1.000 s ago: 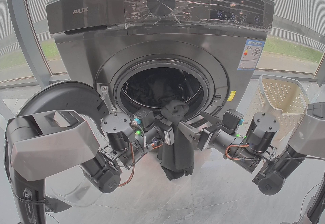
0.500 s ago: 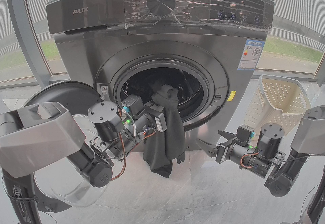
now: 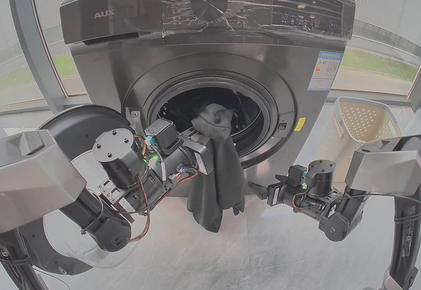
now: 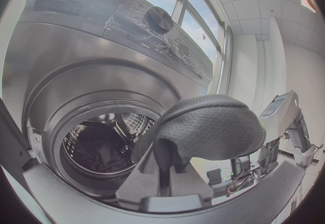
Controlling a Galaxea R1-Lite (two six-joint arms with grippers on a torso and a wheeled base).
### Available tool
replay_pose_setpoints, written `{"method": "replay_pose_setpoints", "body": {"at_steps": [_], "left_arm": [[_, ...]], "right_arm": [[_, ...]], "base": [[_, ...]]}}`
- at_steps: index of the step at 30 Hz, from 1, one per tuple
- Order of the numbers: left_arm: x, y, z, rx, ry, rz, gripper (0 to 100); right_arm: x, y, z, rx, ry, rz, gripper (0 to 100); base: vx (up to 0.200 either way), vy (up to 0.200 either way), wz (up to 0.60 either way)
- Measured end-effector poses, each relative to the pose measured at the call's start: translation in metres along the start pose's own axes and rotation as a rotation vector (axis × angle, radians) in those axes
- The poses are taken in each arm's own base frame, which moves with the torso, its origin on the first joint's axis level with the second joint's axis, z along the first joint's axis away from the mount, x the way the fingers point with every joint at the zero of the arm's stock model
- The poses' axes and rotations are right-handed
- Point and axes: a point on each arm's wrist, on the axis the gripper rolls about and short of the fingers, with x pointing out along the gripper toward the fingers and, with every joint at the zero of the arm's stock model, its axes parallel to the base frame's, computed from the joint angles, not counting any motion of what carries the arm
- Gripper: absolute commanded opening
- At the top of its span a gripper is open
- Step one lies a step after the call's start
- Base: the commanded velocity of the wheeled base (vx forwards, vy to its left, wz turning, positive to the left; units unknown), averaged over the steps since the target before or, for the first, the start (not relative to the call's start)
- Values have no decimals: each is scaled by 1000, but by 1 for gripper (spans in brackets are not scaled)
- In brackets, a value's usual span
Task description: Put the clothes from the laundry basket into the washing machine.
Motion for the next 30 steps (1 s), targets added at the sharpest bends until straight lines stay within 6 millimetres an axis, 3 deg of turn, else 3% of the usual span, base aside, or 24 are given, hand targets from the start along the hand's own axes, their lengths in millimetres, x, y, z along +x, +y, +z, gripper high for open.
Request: {"method": "replay_pose_setpoints", "body": {"at_steps": [10,30], "left_arm": [[-9,-4,7,-3,0,-6,0],[-10,-4,7,-4,2,-6,0]], "right_arm": [[27,4,-14,-8,37,15,100],[21,65,-34,-52,33,217,100]], "base": [[0,0,0],[0,0,0]]}}
